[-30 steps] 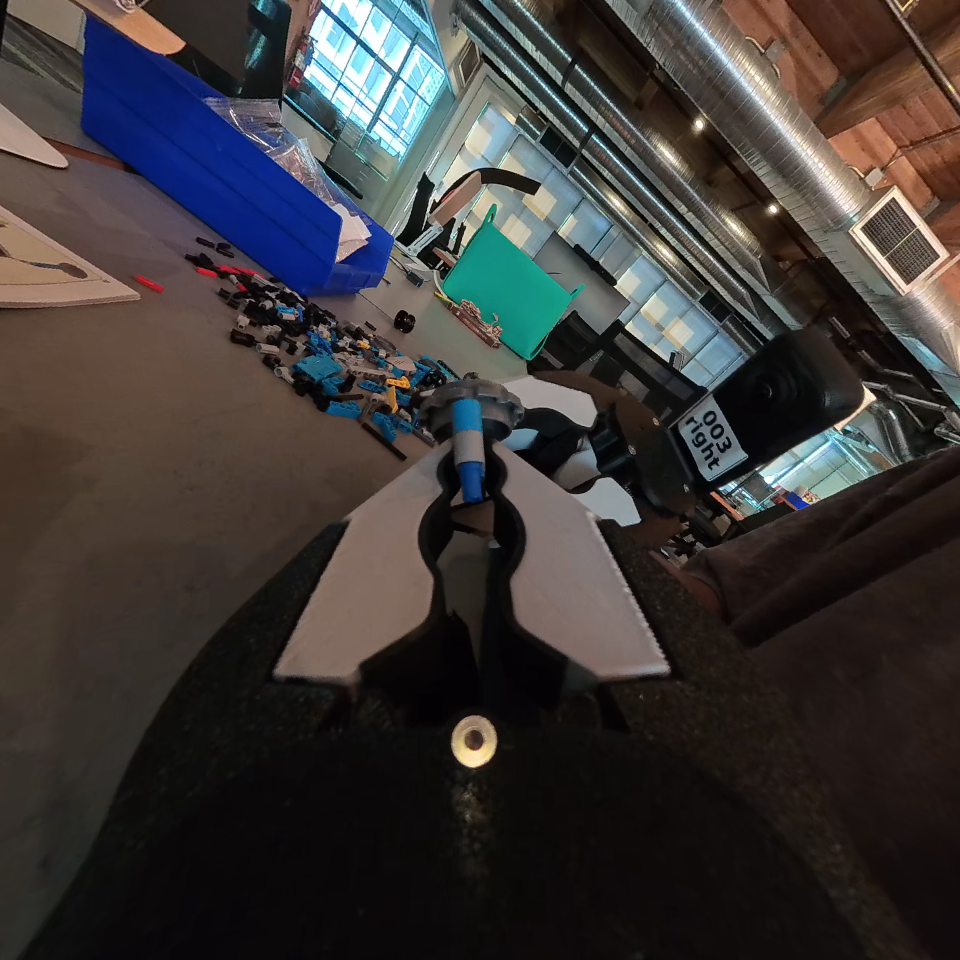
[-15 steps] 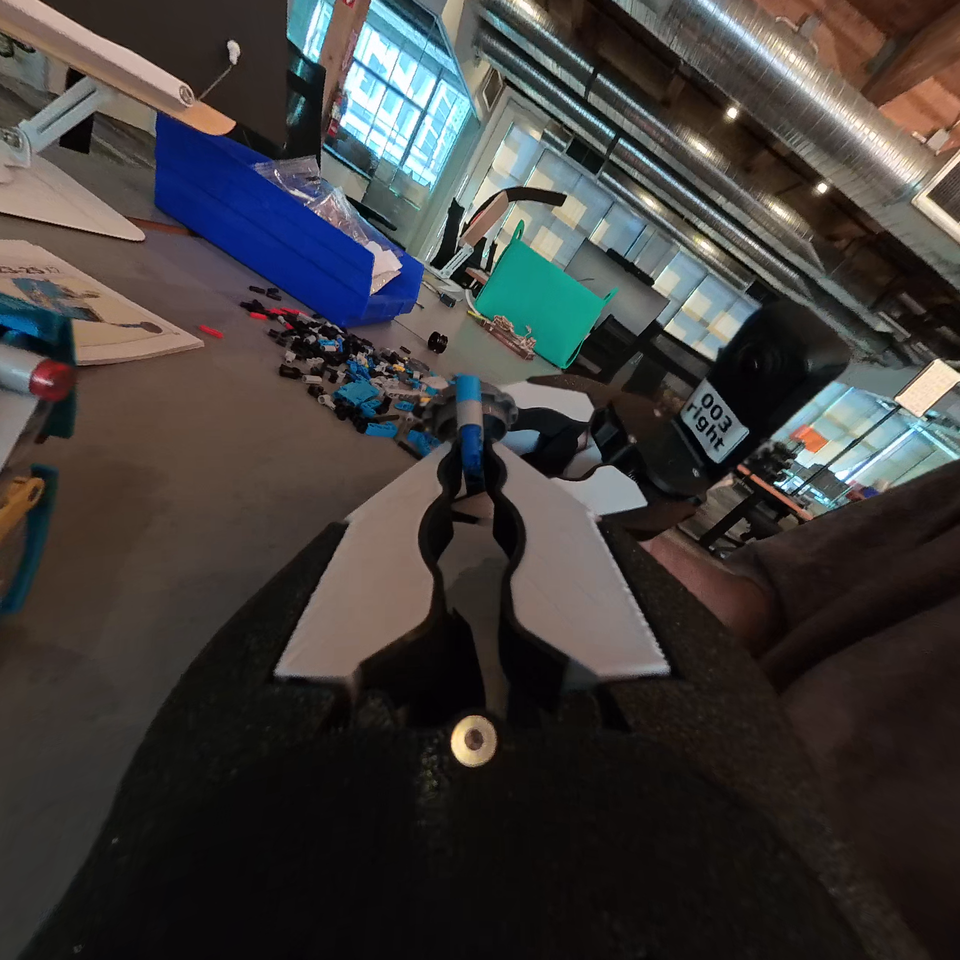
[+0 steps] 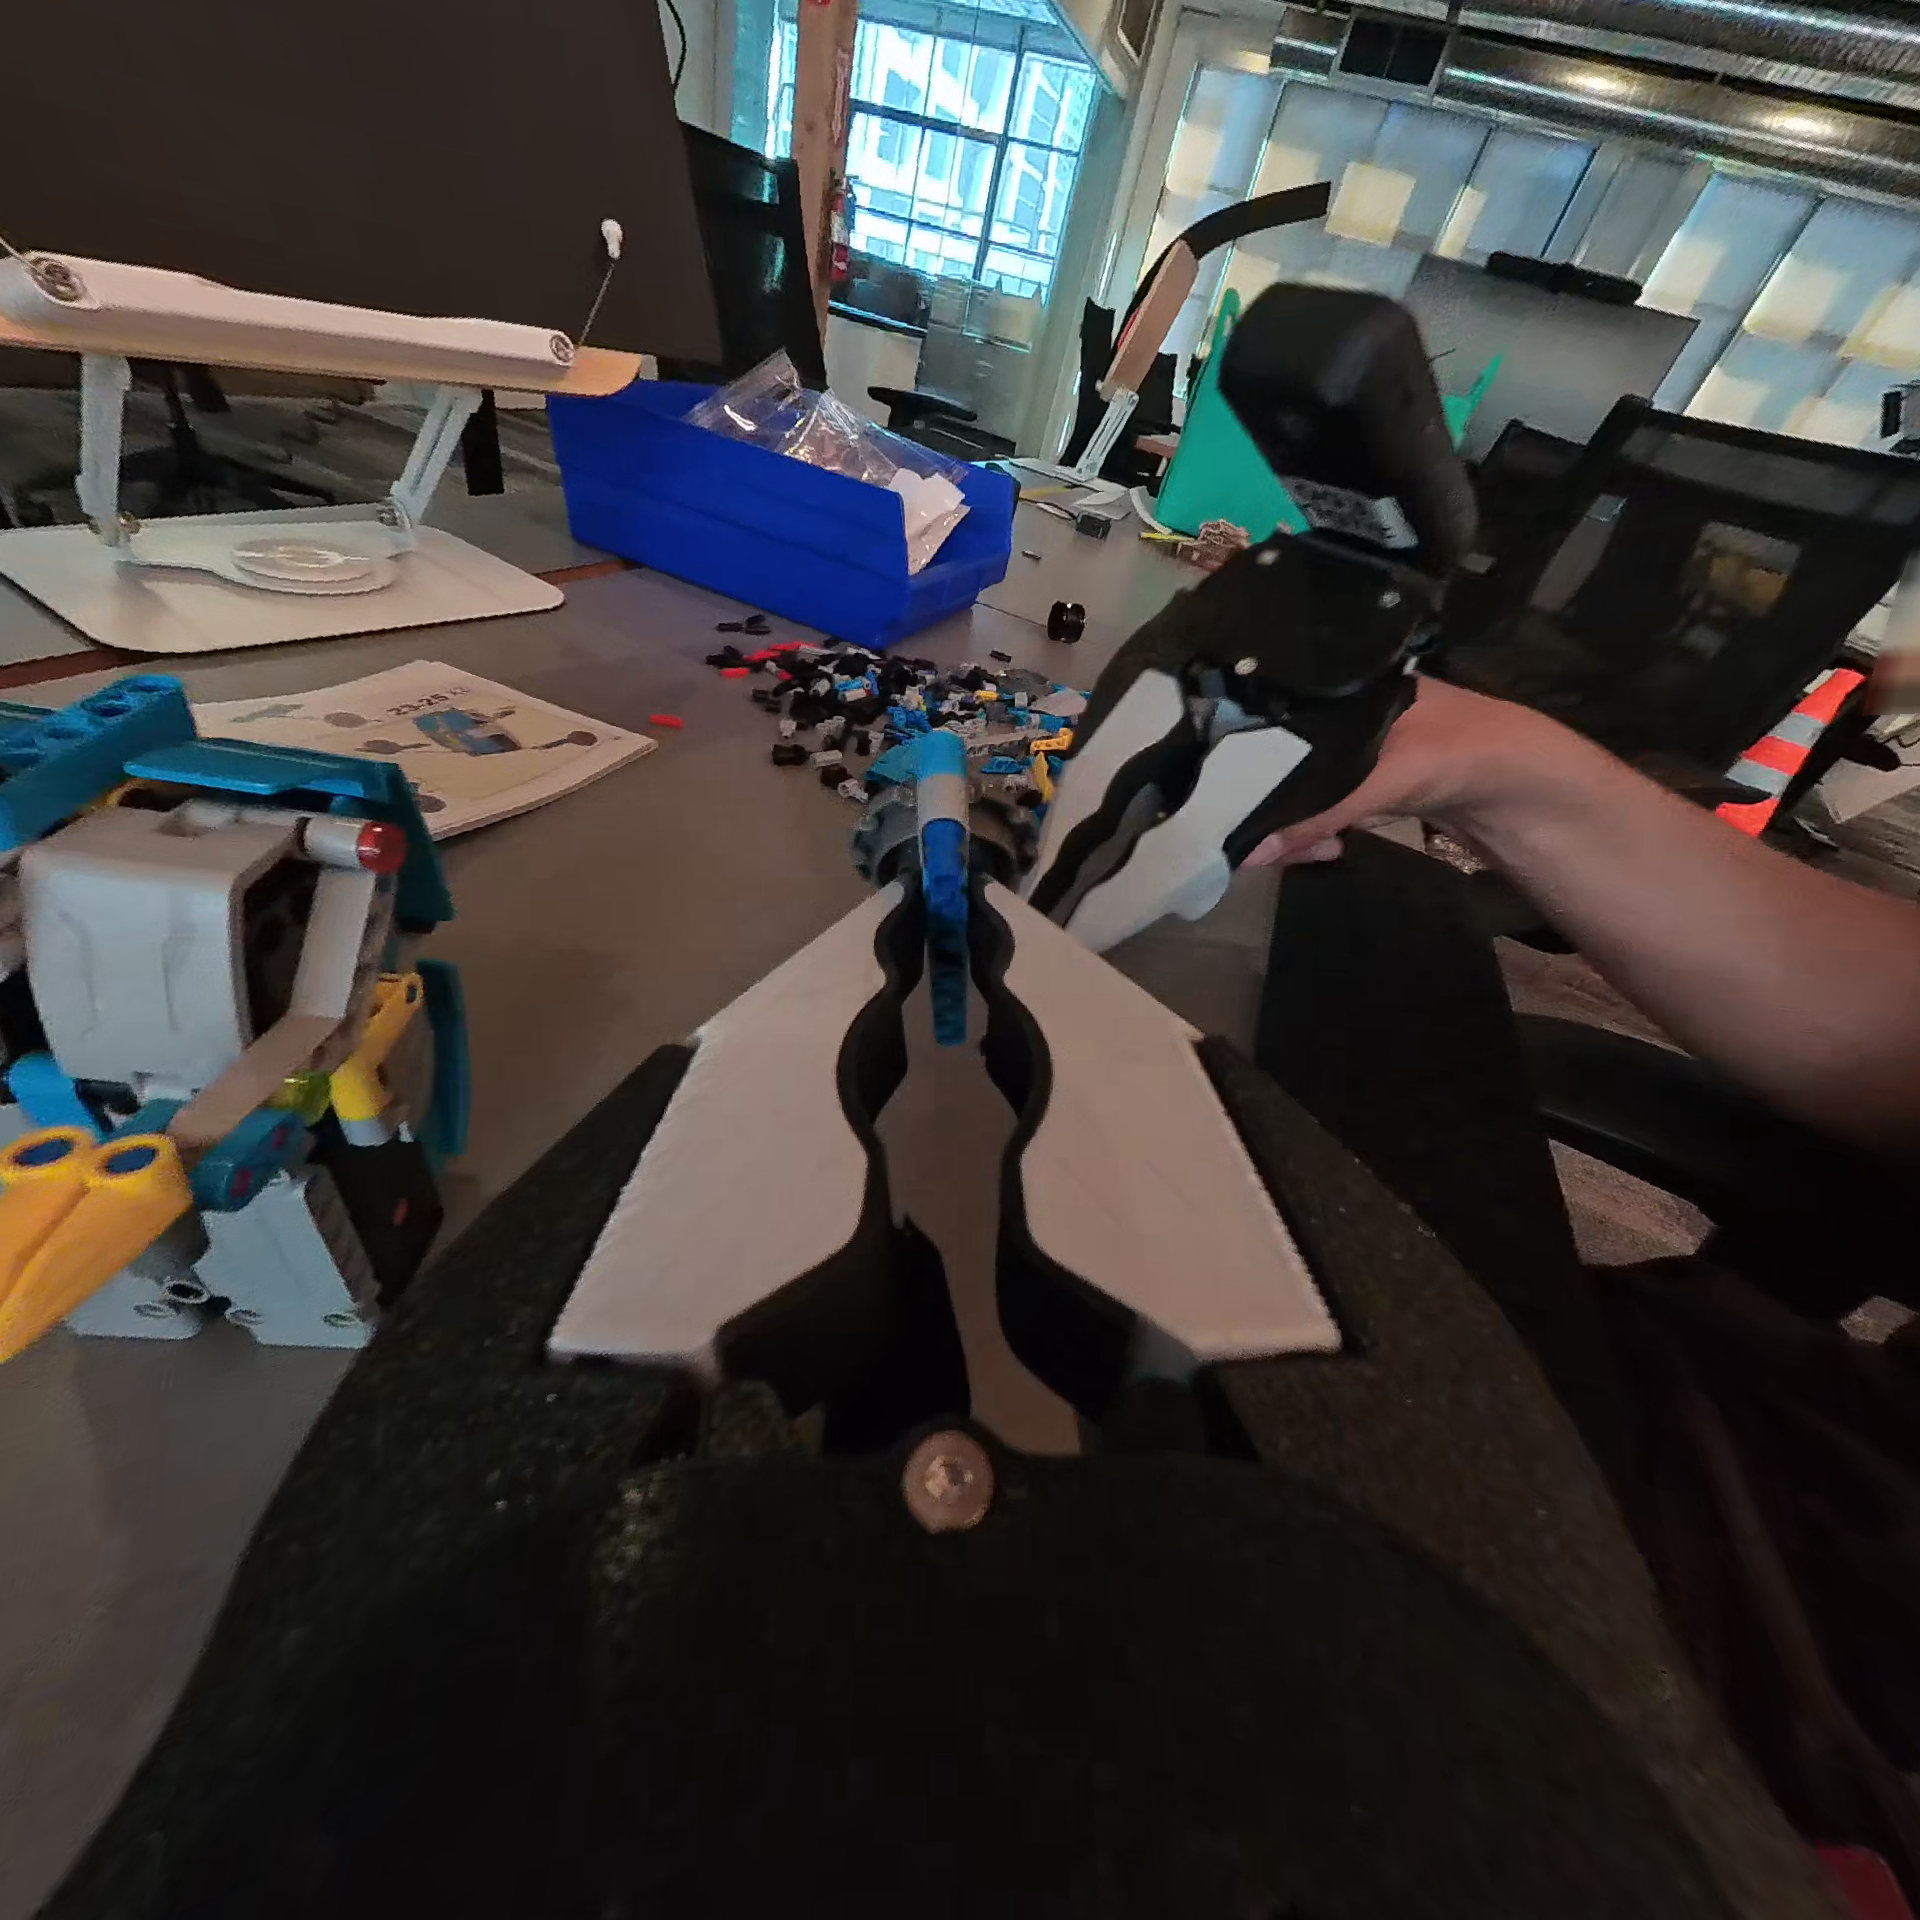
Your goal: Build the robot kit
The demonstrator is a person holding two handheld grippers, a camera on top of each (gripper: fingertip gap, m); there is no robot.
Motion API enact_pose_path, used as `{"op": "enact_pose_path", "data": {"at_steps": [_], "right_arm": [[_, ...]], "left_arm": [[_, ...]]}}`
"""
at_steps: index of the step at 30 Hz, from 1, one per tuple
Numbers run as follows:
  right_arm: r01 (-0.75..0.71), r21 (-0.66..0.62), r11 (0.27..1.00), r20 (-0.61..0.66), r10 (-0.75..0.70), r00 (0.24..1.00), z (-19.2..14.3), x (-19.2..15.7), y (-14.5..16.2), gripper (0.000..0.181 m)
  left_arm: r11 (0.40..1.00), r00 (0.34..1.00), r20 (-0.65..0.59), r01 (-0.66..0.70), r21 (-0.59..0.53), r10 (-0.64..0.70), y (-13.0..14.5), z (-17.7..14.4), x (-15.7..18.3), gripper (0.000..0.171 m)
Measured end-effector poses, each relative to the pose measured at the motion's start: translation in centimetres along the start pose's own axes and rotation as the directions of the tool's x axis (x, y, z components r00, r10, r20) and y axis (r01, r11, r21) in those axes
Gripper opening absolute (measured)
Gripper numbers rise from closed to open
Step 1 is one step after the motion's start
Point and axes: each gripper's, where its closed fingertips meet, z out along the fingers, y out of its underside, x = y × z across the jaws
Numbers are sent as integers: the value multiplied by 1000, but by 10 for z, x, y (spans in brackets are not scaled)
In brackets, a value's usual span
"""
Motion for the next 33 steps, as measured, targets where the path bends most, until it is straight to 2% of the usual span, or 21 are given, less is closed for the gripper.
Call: {"op": "enact_pose_path", "data": {"at_steps": [2,8,14,18,21,23,25,28,29,31,33], "right_arm": [[32,-39,999,49,-30,998,13,-7,-1,12],[75,-148,986,73,-64,995,27,-2,13,16],[79,-170,982,104,-62,993,35,-7,19,20],[73,-136,988,96,-60,994,38,-2,17,7],[66,-108,992,101,-55,993,39,-1,16,6],[43,-33,999,124,-39,992,37,-4,6,6],[-18,146,989,195,-11,981,18,-13,-27,6],[-124,489,864,341,-59,938,-41,-37,-99,6],[-114,519,847,354,-92,931,-50,-43,-111,6],[-4,499,867,313,-176,933,-48,-49,-119,6],[8,488,873,376,-218,901,-50,-57,-127,6]], "left_arm": [[1000,1000,-11,2,12,-2,-2,-1,1,7],[999,998,-50,30,39,-28,-6,-7,1,7],[996,995,-84,65,55,-61,-8,-10,3,7],[991,989,-128,87,97,-75,-15,-13,8,7],[981,980,-183,111,160,-81,-25,-19,14,7],[970,971,-225,126,207,-78,-34,-24,19,7],[960,966,-251,130,247,-66,-40,-28,23,7],[954,956,-289,137,268,-55,-44,-31,28,7],[954,953,-299,131,269,-46,-44,-31,30,7],[955,947,-318,124,267,-34,-45,-31,35,7],[958,945,-325,117,260,-27,-43,-29,37,7]]}}
